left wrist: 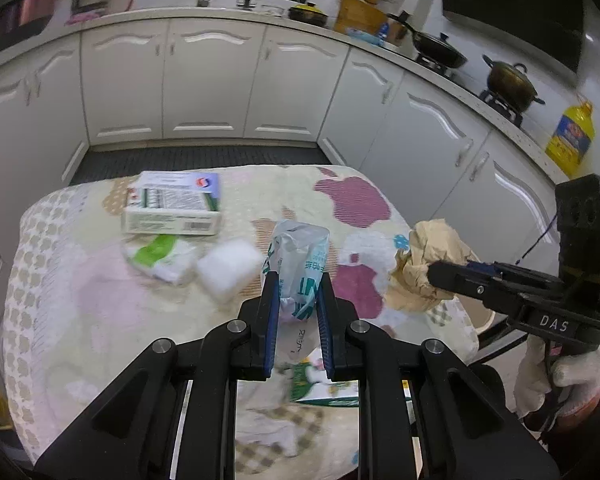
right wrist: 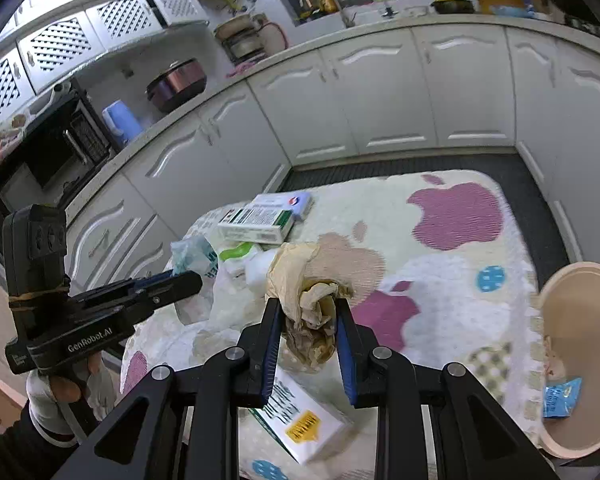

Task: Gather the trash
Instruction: 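Grasp the clear plastic wrap with the left tool while the right tool grasps the crumpled tissue, then carry the plastic wrap and tissue to the beige bin and release both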

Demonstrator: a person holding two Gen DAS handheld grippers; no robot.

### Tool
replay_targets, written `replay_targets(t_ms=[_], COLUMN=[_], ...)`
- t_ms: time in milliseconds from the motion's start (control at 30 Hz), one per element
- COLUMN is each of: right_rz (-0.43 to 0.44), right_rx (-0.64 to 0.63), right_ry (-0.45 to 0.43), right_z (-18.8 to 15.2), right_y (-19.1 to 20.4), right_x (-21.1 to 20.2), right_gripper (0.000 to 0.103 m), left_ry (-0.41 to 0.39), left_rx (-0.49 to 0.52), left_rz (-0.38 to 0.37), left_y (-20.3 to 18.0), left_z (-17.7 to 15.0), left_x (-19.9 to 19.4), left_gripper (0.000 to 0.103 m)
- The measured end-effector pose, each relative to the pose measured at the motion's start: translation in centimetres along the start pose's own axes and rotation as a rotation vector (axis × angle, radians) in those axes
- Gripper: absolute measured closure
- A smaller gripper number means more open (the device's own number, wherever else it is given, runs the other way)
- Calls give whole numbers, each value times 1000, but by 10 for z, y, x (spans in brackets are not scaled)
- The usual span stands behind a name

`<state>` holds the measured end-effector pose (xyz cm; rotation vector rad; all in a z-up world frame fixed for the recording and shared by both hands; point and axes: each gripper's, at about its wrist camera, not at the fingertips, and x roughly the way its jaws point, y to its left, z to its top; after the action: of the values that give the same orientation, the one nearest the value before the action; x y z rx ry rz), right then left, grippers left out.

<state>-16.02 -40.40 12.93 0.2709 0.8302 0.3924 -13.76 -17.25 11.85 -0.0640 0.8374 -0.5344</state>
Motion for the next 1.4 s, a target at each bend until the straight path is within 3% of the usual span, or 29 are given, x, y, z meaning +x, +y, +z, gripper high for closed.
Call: replay_targets(t_ms=[500, 767, 1100, 1400], right_rz=[-81, -157, -233, -286], right_rx=[99, 161, 254, 307], right_ry=[-76, -102, -123, -124], right_z=[-19, -32, -53, -66], right_y=[-53, -92, -142, -175], right_x=[-55, -83, -110, -119], right_gripper=[78, 78, 78, 78], left_ry=[27, 59, 126, 179], left_rx=[102, 126, 161, 202], left_rz=[-56, -141, -228, -242], left_y=[-68, -108, -166, -207], left_z=[6, 11, 16, 13], left_x=[21, 42, 84, 125], left_gripper=[88, 88, 88, 88])
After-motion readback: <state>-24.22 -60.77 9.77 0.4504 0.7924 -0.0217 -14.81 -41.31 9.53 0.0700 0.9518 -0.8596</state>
